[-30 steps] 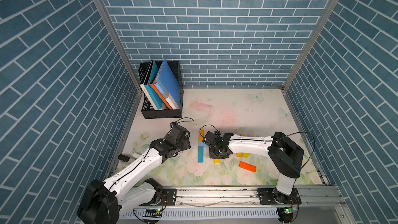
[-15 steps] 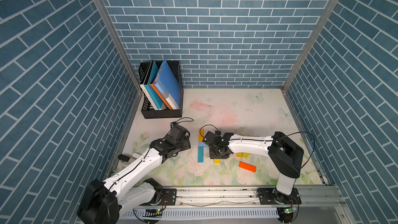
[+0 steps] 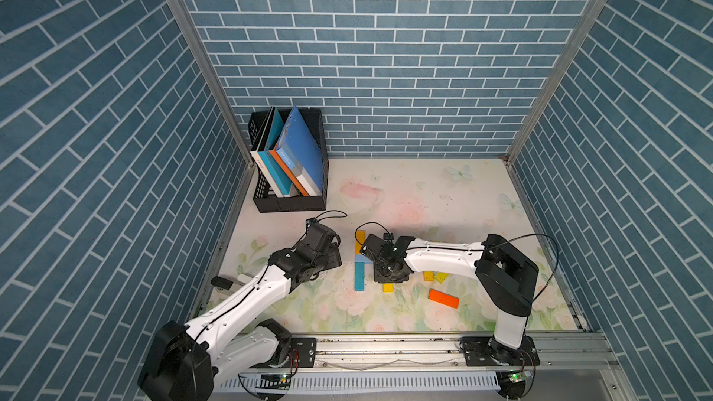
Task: Assemble the letter h with building blocks
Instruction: Assemble the building block at the center of the board, then pick up the building block from the center of the board.
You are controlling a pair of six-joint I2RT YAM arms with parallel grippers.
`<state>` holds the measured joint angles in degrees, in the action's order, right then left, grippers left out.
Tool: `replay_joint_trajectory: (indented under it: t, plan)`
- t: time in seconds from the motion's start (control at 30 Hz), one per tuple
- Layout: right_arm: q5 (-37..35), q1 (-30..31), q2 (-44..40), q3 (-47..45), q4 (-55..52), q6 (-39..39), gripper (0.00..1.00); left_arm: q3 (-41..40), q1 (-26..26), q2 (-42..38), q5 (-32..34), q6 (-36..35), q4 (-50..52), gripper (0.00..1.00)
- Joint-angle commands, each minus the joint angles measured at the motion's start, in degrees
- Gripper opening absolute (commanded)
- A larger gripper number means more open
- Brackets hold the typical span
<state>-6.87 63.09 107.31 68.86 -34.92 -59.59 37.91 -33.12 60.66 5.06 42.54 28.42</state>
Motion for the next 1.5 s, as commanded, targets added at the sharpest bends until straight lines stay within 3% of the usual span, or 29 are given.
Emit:
replay_joint_trajectory:
  t: [0.0, 0.43, 0.67, 0.97, 1.07, 1.2, 1.3, 1.47]
  plan:
    - [-1.64, -0.11, 0.83, 0.22, -3.37, -0.35, 0.29, 0.94, 0.52, 0.12, 0.91, -1.13, 0.84, 0.63]
    - [-1.58, -0.51, 0.88, 0.36, -2.63, 0.70, 0.30, 0.52, 0.47, 0.13, 0.97, -1.06, 0.75, 0.63]
    - [-1.53, -0.10, -0.93, 0.48, -1.24, 1.32, 0.58, 1.00, 0.52, -0.42, 0.83, -1.06, 1.75, 0.63]
    - [-9.62, -0.52, -11.80, 4.09, -7.34, 2.29, 0.73, 6.54, 0.52, -3.15, 1.40, -1.58, 5.65, 0.66]
    - [-9.38, -4.55, -17.70, -0.28, -6.44, 3.29, 0.71, 8.78, 0.49, -4.10, 2.29, -2.25, 5.94, 0.68]
    - [-4.38, -12.23, -21.41, -5.79, -1.72, 8.83, 0.53, 9.82, 0.52, -4.02, 2.29, -2.49, 4.66, 0.68]
    - [-0.04, -16.90, -19.60, -7.26, 1.87, 12.34, 0.40, 9.48, 0.51, -2.81, 1.32, -2.18, 3.38, 0.67]
    - [4.40, -19.64, -13.57, -8.03, 7.42, 14.89, 0.36, 8.44, 0.52, -1.44, -0.82, -1.72, 2.00, 0.65]
